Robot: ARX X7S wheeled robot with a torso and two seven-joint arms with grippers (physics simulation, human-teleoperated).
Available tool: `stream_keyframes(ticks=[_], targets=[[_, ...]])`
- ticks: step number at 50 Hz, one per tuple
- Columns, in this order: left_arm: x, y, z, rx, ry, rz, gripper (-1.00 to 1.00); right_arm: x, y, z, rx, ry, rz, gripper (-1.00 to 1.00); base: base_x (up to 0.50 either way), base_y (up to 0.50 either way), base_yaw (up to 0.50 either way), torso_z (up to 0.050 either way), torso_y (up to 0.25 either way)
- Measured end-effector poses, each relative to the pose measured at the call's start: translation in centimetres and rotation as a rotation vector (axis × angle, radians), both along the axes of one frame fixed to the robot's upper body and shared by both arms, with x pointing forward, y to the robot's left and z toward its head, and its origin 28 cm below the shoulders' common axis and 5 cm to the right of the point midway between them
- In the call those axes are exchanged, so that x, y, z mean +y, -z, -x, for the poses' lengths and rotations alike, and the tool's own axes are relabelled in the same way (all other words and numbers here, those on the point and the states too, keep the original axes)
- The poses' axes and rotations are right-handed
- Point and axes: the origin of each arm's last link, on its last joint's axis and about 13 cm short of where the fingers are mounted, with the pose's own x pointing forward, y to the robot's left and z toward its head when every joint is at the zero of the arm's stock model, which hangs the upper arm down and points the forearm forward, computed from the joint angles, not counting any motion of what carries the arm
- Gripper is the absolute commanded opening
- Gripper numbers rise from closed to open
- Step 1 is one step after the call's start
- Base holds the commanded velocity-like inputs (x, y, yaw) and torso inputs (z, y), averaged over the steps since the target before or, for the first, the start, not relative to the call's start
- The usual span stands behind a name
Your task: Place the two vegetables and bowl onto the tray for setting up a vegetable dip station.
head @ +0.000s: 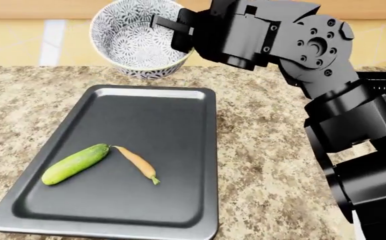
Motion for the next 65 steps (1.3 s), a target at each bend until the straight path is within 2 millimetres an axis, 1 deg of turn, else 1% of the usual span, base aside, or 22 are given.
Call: stream_keyframes(ticks=[11, 31, 43, 52, 65], targets=[[0.0, 0.0, 0.0, 0.001, 0.003, -0.003, 1.00, 0.1, 1.1, -0.3, 0.028, 0.002, 0.061, -1.00, 0.00, 0.00, 0.00, 0.000, 0.000], [0.0, 0.0, -0.1, 0.002, 0.005, -0.002, 1.00, 0.2, 4.0, -1.4, 0.102, 0.025, 0.046, -1.00, 0.00, 0.00, 0.00, 0.001, 0.001], [0.0, 0.0, -0.1, 0.001, 0.006, -0.001, 1.00, 0.6, 5.3, -1.7, 0.133, 0.020, 0.062, -1.00, 0.00, 0.00, 0.00, 0.000, 0.000], [0.0, 0.0, -0.1, 0.000, 0.004, 0.000, 1.00, 0.8, 6.0, -1.7, 0.151, 0.014, 0.074, -1.00, 0.00, 0.00, 0.00, 0.000, 0.000], [0.0, 0.0, 0.0, -0.001, 0.004, 0.001, 1.00, 1.0, 6.5, -1.6, 0.163, -0.012, 0.089, -1.00, 0.00, 0.00, 0.00, 0.000, 0.001]])
